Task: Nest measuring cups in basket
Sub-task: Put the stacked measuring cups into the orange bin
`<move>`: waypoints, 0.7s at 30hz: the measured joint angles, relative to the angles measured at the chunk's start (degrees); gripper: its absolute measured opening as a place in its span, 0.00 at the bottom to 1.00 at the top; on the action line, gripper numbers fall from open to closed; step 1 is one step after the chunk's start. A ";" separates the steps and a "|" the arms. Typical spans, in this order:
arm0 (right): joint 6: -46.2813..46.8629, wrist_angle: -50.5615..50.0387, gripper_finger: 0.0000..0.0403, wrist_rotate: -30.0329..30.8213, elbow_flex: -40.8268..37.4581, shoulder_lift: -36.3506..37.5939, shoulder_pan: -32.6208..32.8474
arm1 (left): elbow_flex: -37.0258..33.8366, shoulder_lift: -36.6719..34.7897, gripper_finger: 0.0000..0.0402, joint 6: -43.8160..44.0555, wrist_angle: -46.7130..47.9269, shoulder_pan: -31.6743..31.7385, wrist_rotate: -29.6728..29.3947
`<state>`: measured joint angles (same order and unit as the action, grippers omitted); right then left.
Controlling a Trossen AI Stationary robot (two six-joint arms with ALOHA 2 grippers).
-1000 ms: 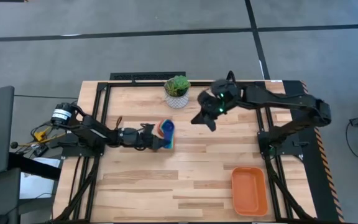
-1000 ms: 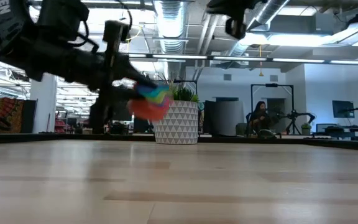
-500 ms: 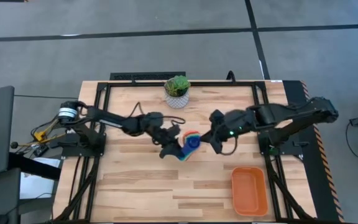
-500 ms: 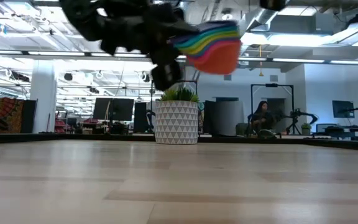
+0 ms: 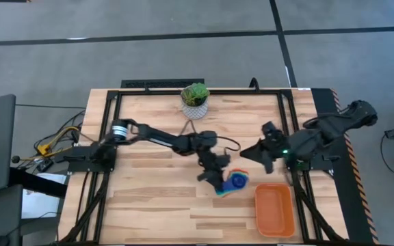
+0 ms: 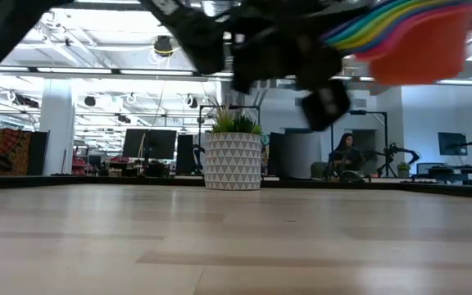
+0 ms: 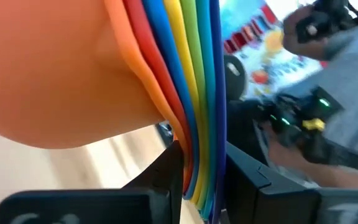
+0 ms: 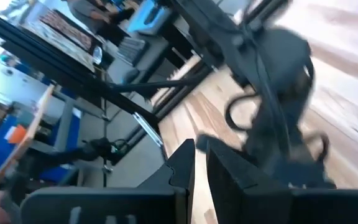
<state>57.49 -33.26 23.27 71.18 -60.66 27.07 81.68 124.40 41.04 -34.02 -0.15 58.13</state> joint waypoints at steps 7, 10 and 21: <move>0.19 -0.12 0.16 3.81 0.00 3.41 3.29 | 22.22 13.72 0.17 4.62 0.06 -0.64 4.25; 0.13 -0.33 0.16 3.75 0.00 4.25 3.33 | 31.09 18.97 0.17 6.65 -0.05 -0.94 4.67; 0.09 -3.20 0.16 3.66 0.00 5.76 3.17 | 44.27 29.16 0.17 11.15 0.88 -4.45 3.77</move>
<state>57.58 -36.47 26.94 71.18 -54.89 30.24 125.95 153.56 52.19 -33.14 -4.60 61.89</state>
